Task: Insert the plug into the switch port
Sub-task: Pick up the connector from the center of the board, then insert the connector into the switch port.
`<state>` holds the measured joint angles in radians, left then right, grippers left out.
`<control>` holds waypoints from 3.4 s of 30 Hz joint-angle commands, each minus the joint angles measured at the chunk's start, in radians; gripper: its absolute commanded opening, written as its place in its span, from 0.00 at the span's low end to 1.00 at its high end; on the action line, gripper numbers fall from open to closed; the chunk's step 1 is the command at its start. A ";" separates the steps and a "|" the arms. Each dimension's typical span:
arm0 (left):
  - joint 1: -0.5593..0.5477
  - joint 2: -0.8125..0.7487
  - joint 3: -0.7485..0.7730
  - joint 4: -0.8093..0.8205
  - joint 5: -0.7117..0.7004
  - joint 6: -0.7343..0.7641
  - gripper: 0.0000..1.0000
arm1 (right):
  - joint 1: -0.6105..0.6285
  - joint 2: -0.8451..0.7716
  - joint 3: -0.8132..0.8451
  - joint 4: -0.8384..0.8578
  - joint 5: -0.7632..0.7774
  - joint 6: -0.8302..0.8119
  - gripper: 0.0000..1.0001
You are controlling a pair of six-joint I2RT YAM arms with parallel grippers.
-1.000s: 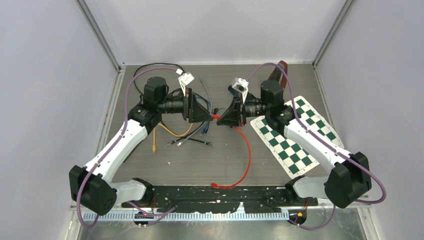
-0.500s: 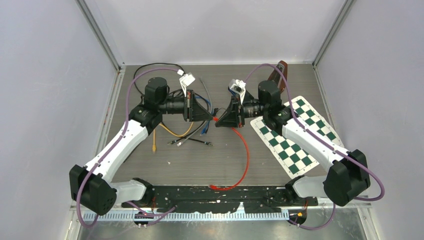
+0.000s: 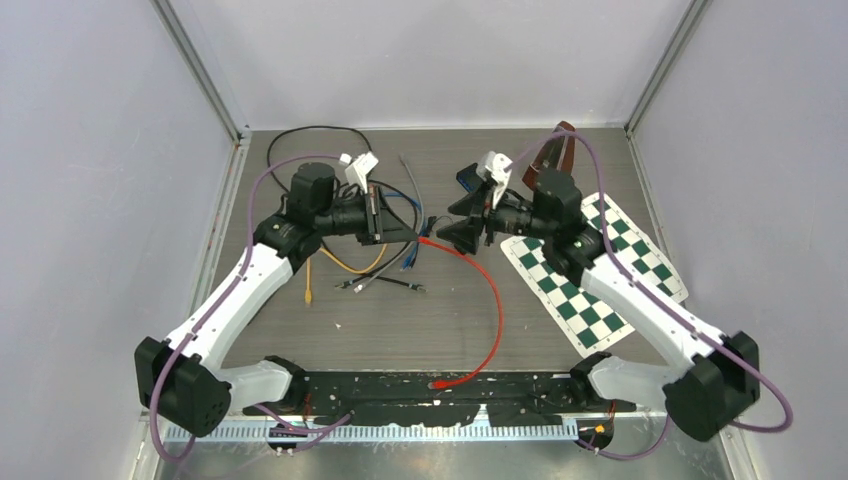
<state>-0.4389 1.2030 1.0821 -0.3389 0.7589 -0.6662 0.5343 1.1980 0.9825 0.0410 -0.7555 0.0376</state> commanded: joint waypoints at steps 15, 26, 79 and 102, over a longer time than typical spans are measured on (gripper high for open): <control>0.111 -0.172 -0.098 -0.340 -0.487 -0.780 0.00 | 0.173 -0.122 -0.252 0.389 0.239 -0.651 0.67; 0.116 -0.050 -0.085 -0.435 -0.294 -0.817 0.00 | 0.369 0.126 -0.346 0.824 0.373 -0.755 0.51; 0.191 -0.265 -0.263 -0.278 -0.491 -0.875 0.90 | 0.452 0.305 -0.418 1.013 0.646 -0.559 0.05; 0.821 0.425 0.261 -0.512 -1.284 0.123 0.83 | 0.404 -0.006 -0.466 0.769 0.538 -0.439 0.05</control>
<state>0.3698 1.5280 1.2152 -0.8215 -0.3462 -0.7788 0.9405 1.2350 0.5232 0.8173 -0.1688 -0.4141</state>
